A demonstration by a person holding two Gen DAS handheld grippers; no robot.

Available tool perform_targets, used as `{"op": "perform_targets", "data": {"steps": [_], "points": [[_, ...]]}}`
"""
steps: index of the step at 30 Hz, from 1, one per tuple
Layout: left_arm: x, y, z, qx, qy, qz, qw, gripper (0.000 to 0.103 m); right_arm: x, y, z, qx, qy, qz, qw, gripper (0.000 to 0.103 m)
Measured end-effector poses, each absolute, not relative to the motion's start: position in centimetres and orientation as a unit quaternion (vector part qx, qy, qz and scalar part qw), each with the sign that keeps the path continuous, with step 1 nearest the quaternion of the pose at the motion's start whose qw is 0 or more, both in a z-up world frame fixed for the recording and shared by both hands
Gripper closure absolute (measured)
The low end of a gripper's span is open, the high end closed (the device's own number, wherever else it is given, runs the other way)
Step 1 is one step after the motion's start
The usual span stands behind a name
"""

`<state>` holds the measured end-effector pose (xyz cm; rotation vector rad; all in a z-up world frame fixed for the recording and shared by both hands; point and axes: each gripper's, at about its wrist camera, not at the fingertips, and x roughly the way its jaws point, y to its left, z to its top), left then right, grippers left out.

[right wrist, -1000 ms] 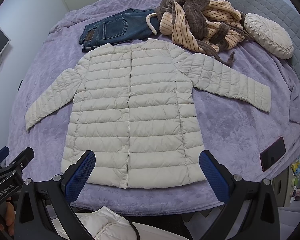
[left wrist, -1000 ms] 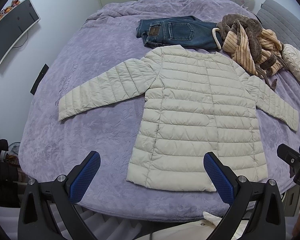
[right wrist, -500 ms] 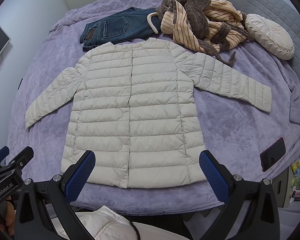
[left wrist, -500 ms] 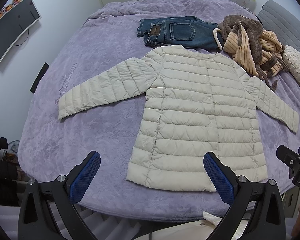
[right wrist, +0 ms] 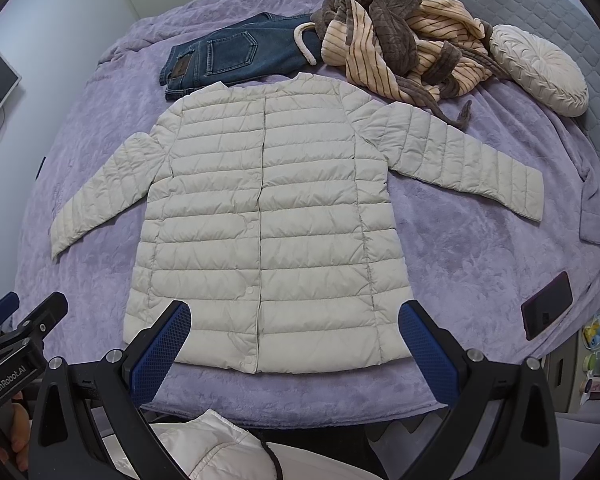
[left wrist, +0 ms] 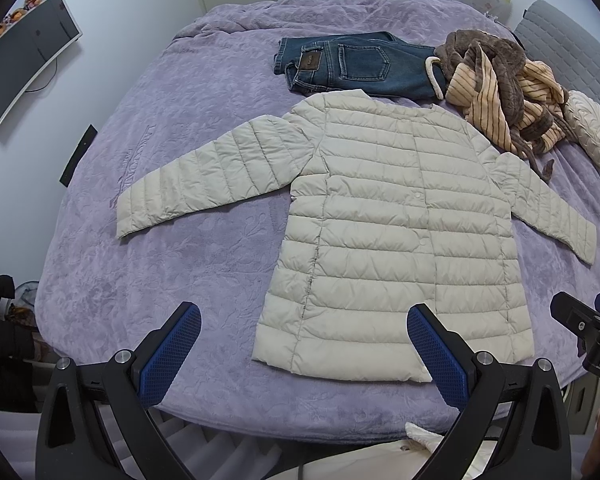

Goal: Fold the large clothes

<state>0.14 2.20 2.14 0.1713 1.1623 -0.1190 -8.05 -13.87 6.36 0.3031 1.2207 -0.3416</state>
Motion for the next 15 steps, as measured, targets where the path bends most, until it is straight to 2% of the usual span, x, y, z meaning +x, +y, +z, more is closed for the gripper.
{"op": "perform_targets", "data": {"steps": [15], "points": [[0.20,2.38,2.13,0.080,0.548,-0.057,0.831,0.000,-7.86,-13.84,6.27,0.141,0.569,-0.159,0.794,0.000]]}}
